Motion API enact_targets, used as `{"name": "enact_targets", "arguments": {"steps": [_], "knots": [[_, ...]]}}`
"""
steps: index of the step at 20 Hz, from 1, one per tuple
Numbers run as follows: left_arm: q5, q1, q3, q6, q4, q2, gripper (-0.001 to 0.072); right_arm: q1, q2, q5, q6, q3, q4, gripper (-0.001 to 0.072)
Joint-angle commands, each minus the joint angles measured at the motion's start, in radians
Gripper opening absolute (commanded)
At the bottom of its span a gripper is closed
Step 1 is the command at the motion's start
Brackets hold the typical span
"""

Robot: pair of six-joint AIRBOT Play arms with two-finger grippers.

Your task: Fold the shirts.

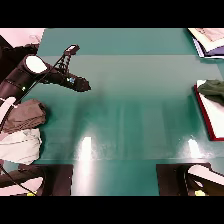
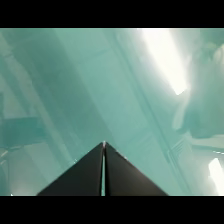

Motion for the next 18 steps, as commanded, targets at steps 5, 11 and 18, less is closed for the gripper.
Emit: {"name": "enact_targets", "arguments": {"steps": [5,11,18], "knots": [[0.002,0.0,0.001,0.003,0.001,0.0,0.0027,-0.138,0.118,-0.036,0.111,-0.137,0.081,0.0571],[0.026,0.0,0.001,0.002,0.001,0.0,0.0027,0.193,0.201,-0.054,0.106,-0.137,0.293,0.0551],[0.034,0.0,0.001,0.002,-0.003,0.0,0.0026,0.657,0.232,-0.063,0.076,-0.135,0.265,0.0023]]}}
